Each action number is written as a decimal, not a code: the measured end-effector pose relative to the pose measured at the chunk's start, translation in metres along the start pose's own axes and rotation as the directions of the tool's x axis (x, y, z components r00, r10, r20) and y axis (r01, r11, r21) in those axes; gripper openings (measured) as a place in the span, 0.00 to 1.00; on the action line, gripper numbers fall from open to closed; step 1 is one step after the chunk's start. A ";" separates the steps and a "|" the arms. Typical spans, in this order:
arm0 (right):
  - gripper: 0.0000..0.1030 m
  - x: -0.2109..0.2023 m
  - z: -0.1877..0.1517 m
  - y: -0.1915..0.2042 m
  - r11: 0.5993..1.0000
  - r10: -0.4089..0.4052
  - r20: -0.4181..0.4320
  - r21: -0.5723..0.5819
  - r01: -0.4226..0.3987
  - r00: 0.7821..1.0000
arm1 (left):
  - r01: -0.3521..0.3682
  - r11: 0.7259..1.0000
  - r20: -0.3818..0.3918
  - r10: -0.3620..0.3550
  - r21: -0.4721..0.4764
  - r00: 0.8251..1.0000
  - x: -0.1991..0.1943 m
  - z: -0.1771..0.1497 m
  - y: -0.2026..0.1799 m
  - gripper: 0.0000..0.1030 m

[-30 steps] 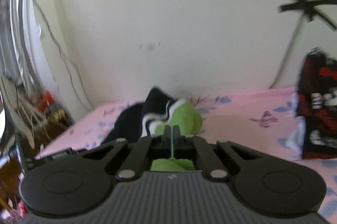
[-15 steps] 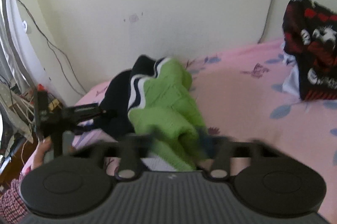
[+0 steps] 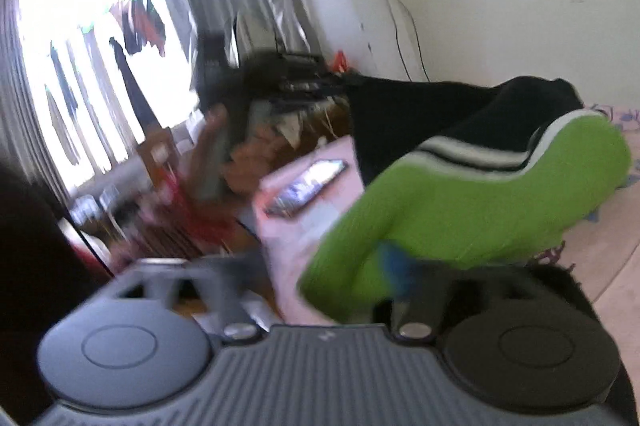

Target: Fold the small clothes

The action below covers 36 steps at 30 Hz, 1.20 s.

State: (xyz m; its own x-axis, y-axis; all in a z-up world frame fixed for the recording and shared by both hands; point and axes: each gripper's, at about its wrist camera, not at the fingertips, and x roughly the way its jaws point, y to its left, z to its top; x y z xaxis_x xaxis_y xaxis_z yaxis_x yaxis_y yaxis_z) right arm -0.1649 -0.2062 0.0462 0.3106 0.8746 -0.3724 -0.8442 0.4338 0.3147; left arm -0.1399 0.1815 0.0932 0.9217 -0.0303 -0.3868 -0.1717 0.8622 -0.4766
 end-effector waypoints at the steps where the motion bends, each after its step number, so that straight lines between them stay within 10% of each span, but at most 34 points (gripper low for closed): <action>1: 0.77 -0.003 0.001 -0.005 1.000 -0.022 0.015 0.002 0.022 1.000 | -0.034 0.999 0.011 0.034 0.002 0.999 -0.003 -0.003 0.005 0.21; 7: 0.77 -0.024 0.013 -0.073 0.933 -0.237 0.079 0.297 0.204 0.968 | -0.066 0.998 -0.011 0.067 0.018 0.998 0.007 -0.017 0.010 0.60; 15: 0.75 0.036 0.017 -0.166 0.766 -0.282 -0.014 0.600 0.233 0.959 | 0.040 0.998 -0.216 -0.031 0.041 0.976 0.044 -0.063 -0.010 0.77; 16: 0.70 0.040 0.012 -0.171 0.747 -0.250 -0.025 0.631 0.210 0.968 | 0.048 0.997 -0.235 -0.034 0.055 0.971 0.046 -0.069 -0.013 0.73; 19: 0.12 0.059 0.016 -0.185 0.687 -0.250 -0.072 0.690 0.229 0.966 | 0.082 0.991 -0.293 -0.049 0.102 0.955 0.054 -0.087 -0.027 0.50; 23: 0.09 0.011 0.046 -0.165 0.738 -0.373 0.122 0.640 0.214 0.920 | 0.201 0.971 -0.426 -0.130 0.126 0.895 0.065 -0.112 -0.047 0.09; 27: 0.08 -0.046 0.064 -0.132 0.806 -0.443 0.262 0.534 0.253 0.857 | 0.381 0.916 -0.491 -0.277 0.124 0.826 0.062 -0.126 -0.072 0.07; 30: 0.09 -0.073 0.070 -0.112 0.819 -0.505 0.299 0.462 0.341 0.809 | 0.471 0.868 -0.480 -0.349 0.159 0.805 0.051 -0.124 -0.090 0.15; 33: 0.10 -0.082 0.066 -0.115 0.785 -0.556 0.259 0.475 0.397 0.790 | 0.486 0.858 -0.425 -0.382 0.166 0.820 0.040 -0.107 -0.092 0.46; 36: 0.22 -0.080 0.046 -0.137 0.733 -0.561 0.176 0.558 0.388 0.809 | 0.368 0.902 -0.324 -0.287 0.225 0.901 0.038 -0.088 -0.083 0.72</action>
State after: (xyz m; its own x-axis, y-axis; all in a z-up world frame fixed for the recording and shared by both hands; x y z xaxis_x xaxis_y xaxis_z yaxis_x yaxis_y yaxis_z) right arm -0.0541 -0.3250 0.0730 0.8017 0.5019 -0.3245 -0.2550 0.7783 0.5738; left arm -0.1214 0.0648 0.0488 0.7674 -0.4389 -0.4674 0.2627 0.8803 -0.3951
